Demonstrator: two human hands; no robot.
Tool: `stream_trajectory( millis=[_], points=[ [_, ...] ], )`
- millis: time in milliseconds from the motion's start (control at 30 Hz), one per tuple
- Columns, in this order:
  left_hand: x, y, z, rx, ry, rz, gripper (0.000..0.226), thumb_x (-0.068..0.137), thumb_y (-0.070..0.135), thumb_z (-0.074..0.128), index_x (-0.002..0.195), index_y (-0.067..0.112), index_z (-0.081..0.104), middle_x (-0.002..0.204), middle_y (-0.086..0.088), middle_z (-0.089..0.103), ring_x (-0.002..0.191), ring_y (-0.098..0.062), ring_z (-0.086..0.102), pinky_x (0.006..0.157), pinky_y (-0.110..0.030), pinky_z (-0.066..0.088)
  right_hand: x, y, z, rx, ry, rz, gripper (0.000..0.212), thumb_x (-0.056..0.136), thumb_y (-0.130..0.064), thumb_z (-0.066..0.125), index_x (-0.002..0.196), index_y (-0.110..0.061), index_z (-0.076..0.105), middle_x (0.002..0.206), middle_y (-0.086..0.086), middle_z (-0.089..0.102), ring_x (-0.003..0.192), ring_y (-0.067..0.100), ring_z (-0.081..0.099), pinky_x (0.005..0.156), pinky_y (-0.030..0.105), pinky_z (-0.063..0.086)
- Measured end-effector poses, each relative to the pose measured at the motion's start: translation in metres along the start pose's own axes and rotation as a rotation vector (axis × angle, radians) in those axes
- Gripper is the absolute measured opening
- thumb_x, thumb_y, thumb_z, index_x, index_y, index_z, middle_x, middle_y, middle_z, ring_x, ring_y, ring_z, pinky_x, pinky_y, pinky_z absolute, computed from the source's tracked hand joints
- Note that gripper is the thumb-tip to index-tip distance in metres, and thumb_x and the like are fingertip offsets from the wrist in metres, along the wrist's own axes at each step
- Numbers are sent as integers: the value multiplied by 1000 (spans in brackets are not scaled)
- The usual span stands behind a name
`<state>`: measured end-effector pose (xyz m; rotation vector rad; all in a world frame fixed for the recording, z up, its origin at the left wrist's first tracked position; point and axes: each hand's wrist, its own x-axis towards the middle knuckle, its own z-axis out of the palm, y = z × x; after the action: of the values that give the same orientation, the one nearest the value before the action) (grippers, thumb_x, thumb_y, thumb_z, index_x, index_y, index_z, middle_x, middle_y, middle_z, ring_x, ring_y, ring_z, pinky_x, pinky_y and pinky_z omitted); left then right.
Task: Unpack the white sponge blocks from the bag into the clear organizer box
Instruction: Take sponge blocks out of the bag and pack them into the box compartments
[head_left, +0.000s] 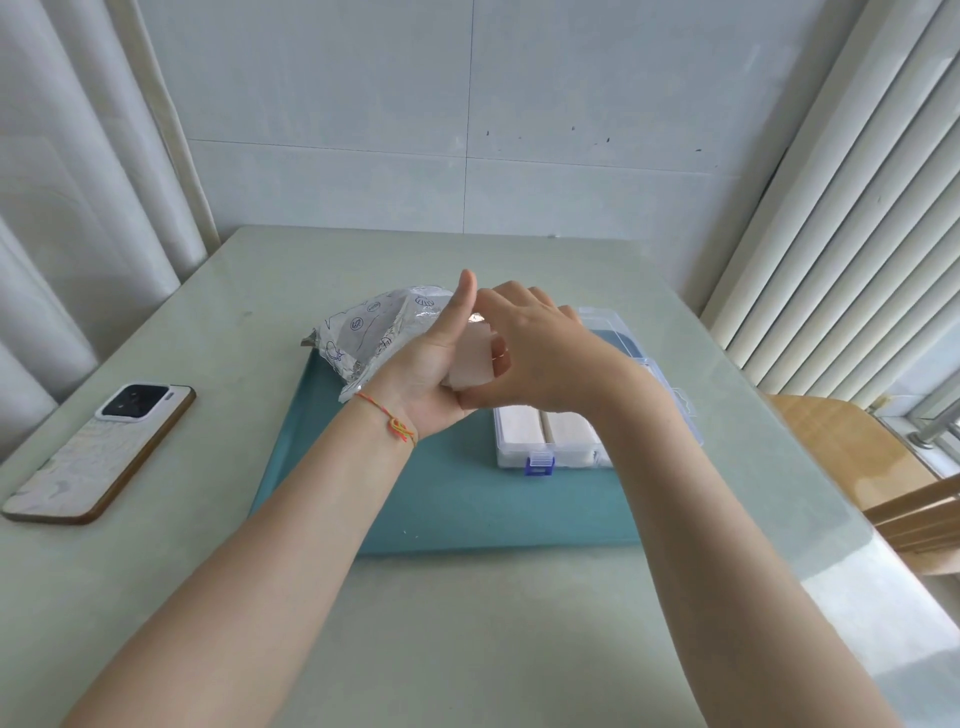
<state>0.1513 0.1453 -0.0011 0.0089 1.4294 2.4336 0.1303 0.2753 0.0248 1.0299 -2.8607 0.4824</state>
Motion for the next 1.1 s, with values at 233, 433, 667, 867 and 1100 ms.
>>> stream_trajectory(
  millis=[233, 433, 667, 867, 1100],
  points=[
    [1, -2, -3, -54, 0, 50, 35, 64, 52, 68, 77, 22, 77, 79, 5, 55, 67, -5, 52, 63, -16, 51, 1, 2, -2, -28, 15, 44, 64, 69, -67, 70, 118, -30, 54, 118, -5, 46, 110, 16, 40, 98, 37, 33],
    [2, -4, -5, 49, -71, 46, 41, 62, 61, 71, 86, 28, 73, 70, 8, 50, 57, -5, 44, 65, -19, 38, -1, 1, -3, -41, -14, 31, 62, 70, -56, 74, 117, -26, 47, 115, -3, 44, 106, 17, 38, 98, 39, 35],
    [-1, -4, 0, -2, -77, 10, 36, 87, 56, 54, 92, 25, 72, 76, 6, 53, 69, -7, 48, 81, -26, 43, -2, 3, -4, -33, -27, 35, 64, 73, -57, 70, 123, -28, 42, 115, -3, 42, 105, 16, 36, 98, 39, 35],
    [1, -7, 0, 45, -63, 39, 45, 68, 68, 64, 85, 27, 72, 71, 7, 49, 59, -6, 44, 64, -20, 41, -8, 11, -14, 95, -70, 16, 68, 71, -56, 74, 128, -37, 43, 119, -10, 43, 111, 9, 41, 95, 30, 36],
    [15, -29, 20, 99, -150, -17, 94, 44, 66, 87, 111, 6, 61, 82, -5, 60, 71, -13, 57, 44, -16, 37, -25, 58, -45, 585, 17, 137, 21, 94, -35, 61, 109, -22, 70, 108, -10, 71, 97, 2, 64, 93, 25, 49]
  ],
)
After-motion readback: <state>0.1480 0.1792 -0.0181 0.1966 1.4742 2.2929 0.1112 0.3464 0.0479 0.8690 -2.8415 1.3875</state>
